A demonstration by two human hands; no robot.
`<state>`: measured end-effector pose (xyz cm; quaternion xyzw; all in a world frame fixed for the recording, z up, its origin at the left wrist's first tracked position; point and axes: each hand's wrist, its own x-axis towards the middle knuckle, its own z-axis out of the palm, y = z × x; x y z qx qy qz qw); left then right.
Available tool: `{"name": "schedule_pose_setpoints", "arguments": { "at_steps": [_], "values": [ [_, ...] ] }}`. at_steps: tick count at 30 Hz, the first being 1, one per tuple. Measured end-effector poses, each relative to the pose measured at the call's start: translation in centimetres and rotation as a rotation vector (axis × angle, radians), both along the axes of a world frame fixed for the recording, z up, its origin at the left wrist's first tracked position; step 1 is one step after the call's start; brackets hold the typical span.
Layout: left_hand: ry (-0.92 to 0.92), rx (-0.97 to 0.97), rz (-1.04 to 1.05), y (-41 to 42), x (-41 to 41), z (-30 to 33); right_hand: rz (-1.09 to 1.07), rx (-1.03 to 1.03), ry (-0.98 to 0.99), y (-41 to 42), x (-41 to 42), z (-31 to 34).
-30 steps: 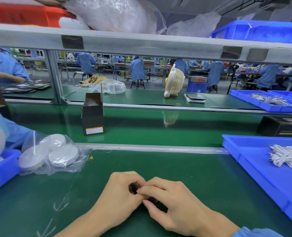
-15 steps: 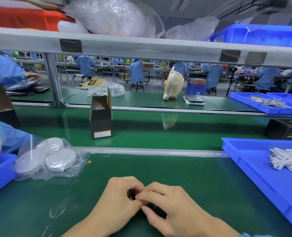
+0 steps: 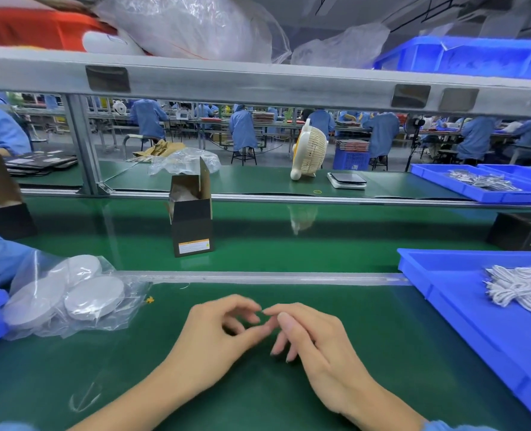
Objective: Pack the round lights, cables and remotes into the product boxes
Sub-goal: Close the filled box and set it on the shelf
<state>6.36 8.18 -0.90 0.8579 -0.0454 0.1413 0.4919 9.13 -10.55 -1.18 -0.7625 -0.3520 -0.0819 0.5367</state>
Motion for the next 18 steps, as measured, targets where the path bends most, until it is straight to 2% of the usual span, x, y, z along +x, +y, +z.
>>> {"name": "schedule_pose_setpoints", "arguments": {
  "at_steps": [3,7,10,12,13,15,18],
  "values": [
    [-0.053,0.094,0.129,1.9,4.9,0.5,-0.023,0.083,0.074,-0.1,0.3,0.1],
    [-0.140,0.345,0.455,5.1,12.8,2.7,-0.044,0.186,0.168,-0.3,1.0,0.2],
    [-0.111,0.580,0.653,6.8,17.2,4.3,-0.060,0.159,0.188,-0.4,1.5,0.0],
    [-0.099,0.637,0.691,7.1,19.3,4.5,-0.061,0.128,0.187,-0.4,1.7,-0.2],
    [-0.077,0.604,0.685,7.1,20.0,4.5,-0.063,0.127,0.188,-0.3,1.9,-0.3],
    [-0.067,0.406,0.639,7.3,20.8,4.3,-0.064,0.124,0.198,-0.4,2.2,-0.5],
    [-0.172,0.221,0.590,7.9,20.8,3.7,-0.058,0.088,0.207,-0.4,2.4,-0.5]
  ]
}}
